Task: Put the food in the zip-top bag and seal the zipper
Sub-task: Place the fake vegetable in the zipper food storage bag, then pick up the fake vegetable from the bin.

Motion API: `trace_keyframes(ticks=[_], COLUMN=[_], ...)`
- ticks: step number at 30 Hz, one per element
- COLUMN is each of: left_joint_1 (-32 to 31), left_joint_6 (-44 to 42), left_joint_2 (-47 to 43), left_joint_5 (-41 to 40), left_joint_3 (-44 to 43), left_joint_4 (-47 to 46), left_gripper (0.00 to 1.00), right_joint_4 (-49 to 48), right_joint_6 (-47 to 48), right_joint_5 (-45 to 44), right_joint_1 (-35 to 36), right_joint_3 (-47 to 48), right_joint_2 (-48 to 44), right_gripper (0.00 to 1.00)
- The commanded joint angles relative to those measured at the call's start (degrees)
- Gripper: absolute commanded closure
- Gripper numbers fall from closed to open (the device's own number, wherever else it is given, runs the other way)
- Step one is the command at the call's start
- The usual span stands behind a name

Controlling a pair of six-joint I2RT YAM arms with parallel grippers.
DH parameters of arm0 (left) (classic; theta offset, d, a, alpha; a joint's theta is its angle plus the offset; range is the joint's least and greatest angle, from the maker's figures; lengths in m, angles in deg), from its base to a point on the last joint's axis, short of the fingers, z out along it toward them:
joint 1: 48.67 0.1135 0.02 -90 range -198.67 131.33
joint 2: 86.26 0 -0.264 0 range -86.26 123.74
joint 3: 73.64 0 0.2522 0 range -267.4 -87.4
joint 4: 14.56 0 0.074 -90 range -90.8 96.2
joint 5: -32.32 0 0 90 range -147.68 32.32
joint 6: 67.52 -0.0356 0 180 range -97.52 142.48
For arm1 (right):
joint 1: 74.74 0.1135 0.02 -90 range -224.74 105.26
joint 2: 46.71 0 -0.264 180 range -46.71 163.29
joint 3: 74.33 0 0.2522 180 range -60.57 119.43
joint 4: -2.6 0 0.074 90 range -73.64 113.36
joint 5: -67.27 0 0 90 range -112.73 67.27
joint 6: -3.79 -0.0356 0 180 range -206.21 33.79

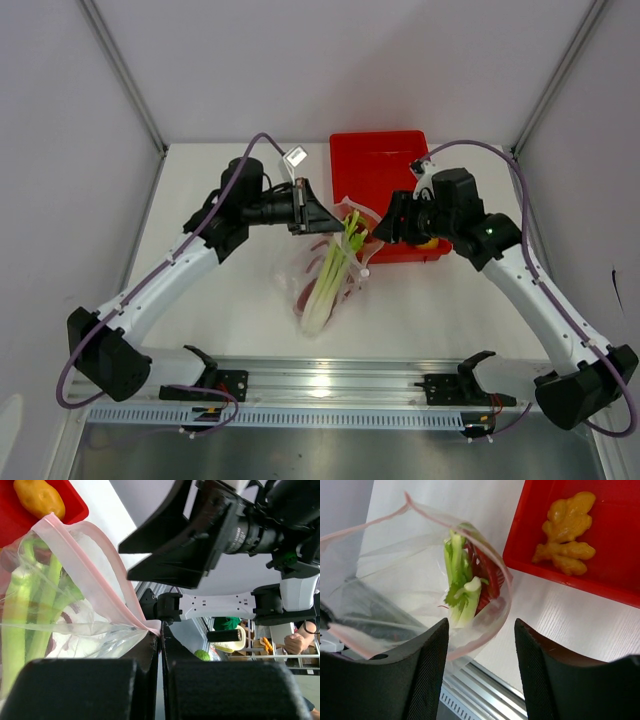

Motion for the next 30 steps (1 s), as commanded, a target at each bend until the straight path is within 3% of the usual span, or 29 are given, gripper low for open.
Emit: trace_keyframes(ticks=[1,14,20,30], left_joint_1=[0.2,3.7,5.0,5.0], left_joint_6=[-1.6,-7.7,-10.3,-9.0], left_joint_2=[-3.8,-10.1,-12.2,-10.8], left_joint_5=[-0.4,-7.8,-9.2,-5.0], left_joint_3=[-2.4,1.9,1.4,2.1], left_joint_4=[-0.6,6.7,9.8,6.8], left_gripper=[0.99,0.99,0.99,1.0], right_joint_4=[-4.2,-6.1,-4.3,-0.8], right_joint_6=[-0.4,-1.6,-0.9,0.9], right_joint_5=[-2.1,-9.4,-15.7,-31.0], right_joint_1=[-0.4,-9.7,-10.4,-10.2], right_joint_3=[1.2,3.1,4.1,3.3], right_joint_2=[1.1,2.2,9.6,21.0], right_gripper=[0.43,0.37,0.3,0.22])
